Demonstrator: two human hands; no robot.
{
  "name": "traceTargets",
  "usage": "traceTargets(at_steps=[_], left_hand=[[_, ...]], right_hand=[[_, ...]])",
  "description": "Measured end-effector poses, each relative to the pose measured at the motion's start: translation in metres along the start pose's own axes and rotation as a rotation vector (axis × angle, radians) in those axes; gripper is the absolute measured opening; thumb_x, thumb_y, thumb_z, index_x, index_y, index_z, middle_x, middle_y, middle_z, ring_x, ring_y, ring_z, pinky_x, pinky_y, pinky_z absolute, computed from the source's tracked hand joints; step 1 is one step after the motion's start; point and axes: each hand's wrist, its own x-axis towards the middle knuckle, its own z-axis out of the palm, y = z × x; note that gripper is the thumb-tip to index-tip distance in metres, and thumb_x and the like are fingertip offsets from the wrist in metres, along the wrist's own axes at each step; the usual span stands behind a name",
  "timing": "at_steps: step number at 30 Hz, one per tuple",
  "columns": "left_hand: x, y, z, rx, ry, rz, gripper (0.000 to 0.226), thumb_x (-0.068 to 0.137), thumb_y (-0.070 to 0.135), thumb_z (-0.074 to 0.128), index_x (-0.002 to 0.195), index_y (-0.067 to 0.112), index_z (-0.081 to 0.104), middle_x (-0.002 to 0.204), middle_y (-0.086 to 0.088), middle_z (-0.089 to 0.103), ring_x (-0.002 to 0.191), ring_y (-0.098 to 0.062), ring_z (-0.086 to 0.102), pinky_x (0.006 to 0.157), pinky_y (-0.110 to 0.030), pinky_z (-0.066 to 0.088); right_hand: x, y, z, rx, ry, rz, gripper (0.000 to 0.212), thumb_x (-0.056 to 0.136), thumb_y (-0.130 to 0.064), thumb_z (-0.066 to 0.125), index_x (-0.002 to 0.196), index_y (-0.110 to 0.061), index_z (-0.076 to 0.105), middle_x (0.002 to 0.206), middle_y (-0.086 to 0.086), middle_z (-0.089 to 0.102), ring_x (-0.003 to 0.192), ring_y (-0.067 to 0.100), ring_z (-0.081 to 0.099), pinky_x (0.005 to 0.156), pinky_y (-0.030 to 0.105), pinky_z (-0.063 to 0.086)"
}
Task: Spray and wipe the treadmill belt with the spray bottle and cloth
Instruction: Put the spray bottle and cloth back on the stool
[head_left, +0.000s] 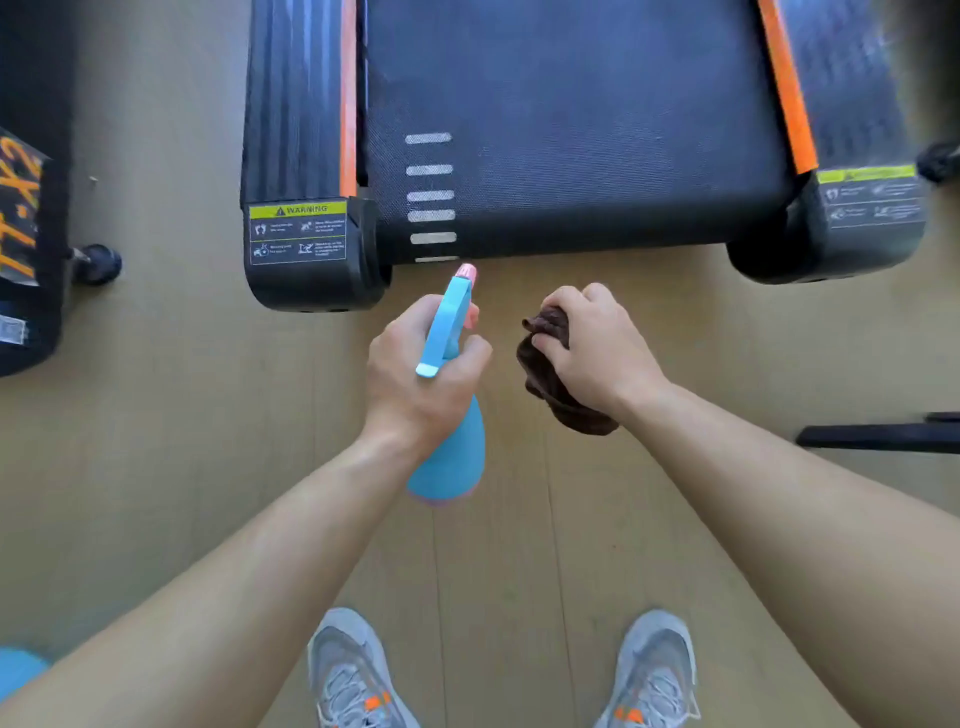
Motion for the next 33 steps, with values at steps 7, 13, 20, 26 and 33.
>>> traceTargets(at_steps=[7,13,20,26,33], left_hand=[[-0.072,0.109,0.003,0.117,-0.134,0.050,0.019,0.079,0.033,0.056,0.096,0.032,0.065,0.079,0.004,0.068,0.077,-0.025,0.068,0.068,-0.034,0.052],[-0.123,0.202,0.032,0.157,-0.305,0.184,0.025,0.083,0.032,0.057,0.106,0.029,0.067,0.090,0.008,0.067,0.082,-0.015,0.062,0.075,-0.032,0.050],[-0.180,0.300,0.121,0.203,-0.587,0.456,0.029,0.090,0.031,0.058,0.115,0.021,0.068,0.092,0.016,0.060,0.083,-0.007,0.058,0.079,-0.030,0.050],[-0.237,0.366,0.239,0.279,-0.755,0.652,0.025,0.101,0.025,0.065,0.126,0.018,0.064,0.110,0.010,0.063,0.095,-0.008,0.057,0.090,-0.034,0.050],[-0.269,0.412,0.378,0.587,-0.758,0.796,0.046,0.106,0.058,0.044,0.147,0.035,0.044,0.122,0.008,0.072,0.104,-0.026,0.070,0.089,-0.044,0.056]], right_hand=[[-0.107,0.015,-0.112,0.105,-0.080,0.227,0.021,0.099,-0.037,0.058,0.116,-0.024,0.057,0.108,-0.001,0.046,0.103,0.023,0.052,0.090,0.039,0.047],[-0.190,0.046,-0.222,0.244,0.116,0.472,0.040,0.099,-0.035,0.059,0.136,-0.030,0.045,0.126,0.002,0.048,0.114,0.025,0.054,0.099,0.043,0.049],[-0.300,0.099,-0.320,0.275,0.292,0.714,0.031,0.099,-0.036,0.059,0.129,-0.028,0.052,0.121,0.002,0.047,0.112,0.026,0.053,0.097,0.040,0.047],[-0.387,0.174,-0.366,0.367,0.405,0.899,0.038,0.098,-0.033,0.061,0.133,-0.029,0.049,0.123,0.004,0.045,0.115,0.031,0.052,0.098,0.044,0.047],[-0.434,0.267,-0.388,0.522,0.500,0.979,0.047,0.097,-0.025,0.065,0.141,-0.023,0.047,0.126,0.006,0.046,0.121,0.029,0.050,0.093,0.032,0.037]])
